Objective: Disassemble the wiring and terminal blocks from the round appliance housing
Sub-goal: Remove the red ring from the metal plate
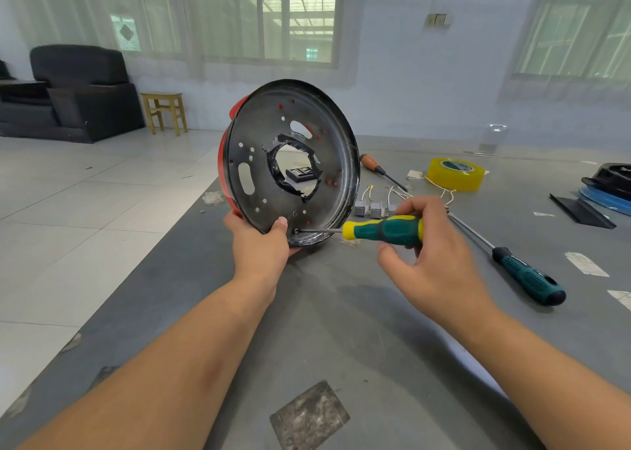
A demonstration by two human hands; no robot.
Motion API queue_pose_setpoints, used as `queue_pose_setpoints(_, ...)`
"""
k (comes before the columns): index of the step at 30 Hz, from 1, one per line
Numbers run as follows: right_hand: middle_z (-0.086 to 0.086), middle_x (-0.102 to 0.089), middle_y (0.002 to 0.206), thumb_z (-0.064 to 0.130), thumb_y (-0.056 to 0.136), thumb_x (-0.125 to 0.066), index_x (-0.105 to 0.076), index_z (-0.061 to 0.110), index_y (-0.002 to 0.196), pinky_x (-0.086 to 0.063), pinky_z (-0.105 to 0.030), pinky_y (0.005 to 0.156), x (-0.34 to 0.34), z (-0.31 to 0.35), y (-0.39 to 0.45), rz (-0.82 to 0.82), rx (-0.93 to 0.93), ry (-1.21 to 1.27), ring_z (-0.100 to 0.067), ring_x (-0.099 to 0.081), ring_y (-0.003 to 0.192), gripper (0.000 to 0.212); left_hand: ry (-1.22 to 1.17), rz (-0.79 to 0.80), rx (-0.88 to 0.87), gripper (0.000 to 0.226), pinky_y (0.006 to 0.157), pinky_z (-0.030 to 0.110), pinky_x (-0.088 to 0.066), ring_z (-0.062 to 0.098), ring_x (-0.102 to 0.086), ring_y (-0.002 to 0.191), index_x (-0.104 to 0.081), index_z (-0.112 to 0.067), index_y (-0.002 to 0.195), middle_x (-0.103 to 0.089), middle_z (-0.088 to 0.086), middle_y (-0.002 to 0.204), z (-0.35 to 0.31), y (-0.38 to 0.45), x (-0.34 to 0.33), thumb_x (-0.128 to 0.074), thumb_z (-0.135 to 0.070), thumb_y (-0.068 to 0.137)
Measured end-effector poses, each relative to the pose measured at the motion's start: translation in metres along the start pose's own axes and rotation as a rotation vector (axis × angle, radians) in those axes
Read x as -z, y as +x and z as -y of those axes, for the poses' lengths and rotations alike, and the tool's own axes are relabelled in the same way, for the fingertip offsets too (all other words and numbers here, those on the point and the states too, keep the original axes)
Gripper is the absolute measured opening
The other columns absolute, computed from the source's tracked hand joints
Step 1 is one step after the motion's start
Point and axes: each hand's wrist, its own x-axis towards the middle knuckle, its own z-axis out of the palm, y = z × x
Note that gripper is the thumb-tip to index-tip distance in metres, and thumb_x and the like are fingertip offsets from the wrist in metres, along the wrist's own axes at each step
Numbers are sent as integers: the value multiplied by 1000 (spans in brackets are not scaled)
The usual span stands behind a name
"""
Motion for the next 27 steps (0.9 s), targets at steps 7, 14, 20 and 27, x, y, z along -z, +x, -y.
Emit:
queue_pose_setpoints(7, 14, -56, 74, 45, 87, -45, -45, 45, 115, -36, -22, 48, -2, -1, 1, -54, 18, -15, -15, -53, 63, 28, 15, 18, -5, 44, 69, 43, -66, 18, -69, 101, -40, -31, 116, -59, -13, 114, 0, -1, -1, -69, -5, 95)
queue_pose_setpoints(14, 5, -58, 71, 56, 90, -38, -39, 45, 117, -46, -29, 51, 0, -8, 2, -60, 5, 16, -10, -56, 60, 29, 9, 29, -13, 44, 67, 40, -66, 17, -68, 101, -39, -27, 120, -58, -12, 114, -1, -4, -1, -68, -4, 97)
queue_pose_setpoints(20, 6, -63, 77, 66, 92, -36, -38, 38, 116, -49, -33, 59, -1, -4, 1, -65, -14, -12, -8, -59, 67, 36, 6, 28, -13, 44, 66, 36, -65, 15, -68, 100, -39, -25, 123, -57, -12, 114, -3, -6, -1, -68, -3, 97)
queue_pose_setpoints(27, 5, -58, 96, 43, 91, -57, -33, 39, 118, -48, -21, 68, 0, -9, 3, -25, -65, 71, -4, -57, 86, 37, -9, 21, 0, 43, 68, 38, -66, 15, -68, 99, -39, -24, 122, -57, -11, 114, -5, -6, 0, -67, -3, 97)
